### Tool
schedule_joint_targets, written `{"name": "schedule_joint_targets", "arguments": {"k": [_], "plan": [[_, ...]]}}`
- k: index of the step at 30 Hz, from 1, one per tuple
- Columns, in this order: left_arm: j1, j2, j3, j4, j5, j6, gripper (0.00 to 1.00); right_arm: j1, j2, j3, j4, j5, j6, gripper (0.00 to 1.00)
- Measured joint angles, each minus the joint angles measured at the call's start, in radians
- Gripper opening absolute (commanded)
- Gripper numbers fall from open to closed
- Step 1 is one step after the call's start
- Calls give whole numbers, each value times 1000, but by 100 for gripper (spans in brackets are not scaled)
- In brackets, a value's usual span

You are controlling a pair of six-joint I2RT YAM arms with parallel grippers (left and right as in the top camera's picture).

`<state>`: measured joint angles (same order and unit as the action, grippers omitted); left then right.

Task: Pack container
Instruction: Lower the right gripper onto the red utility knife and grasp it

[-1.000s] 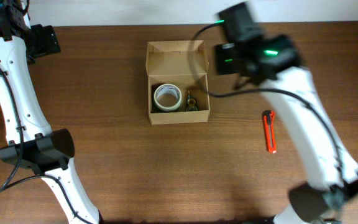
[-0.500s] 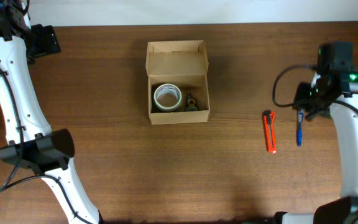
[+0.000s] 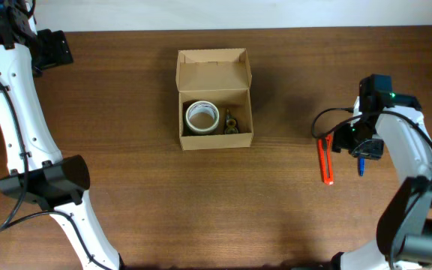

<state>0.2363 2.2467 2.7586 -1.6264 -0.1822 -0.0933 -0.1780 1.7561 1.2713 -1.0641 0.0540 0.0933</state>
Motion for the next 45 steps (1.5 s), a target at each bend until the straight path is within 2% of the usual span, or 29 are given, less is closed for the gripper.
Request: {"name": "schedule_joint_targets", "arguments": {"k": [11,31,36,43,45], "plan": [[0,0,0,0,0,0,100,54,90,0,30,-82,-72,61],[0,0,0,0,0,0,100,95,180,-14,85,-77,-106,61],[0,0,0,0,0,0,100,113,212,-20,95,-60,-108,51],[0,0,0,0,0,0,99,138,205,-32,120,-39,-104,15],[0,0,0,0,0,0,100,140,202,-33,122,-36,-107,9]]}}
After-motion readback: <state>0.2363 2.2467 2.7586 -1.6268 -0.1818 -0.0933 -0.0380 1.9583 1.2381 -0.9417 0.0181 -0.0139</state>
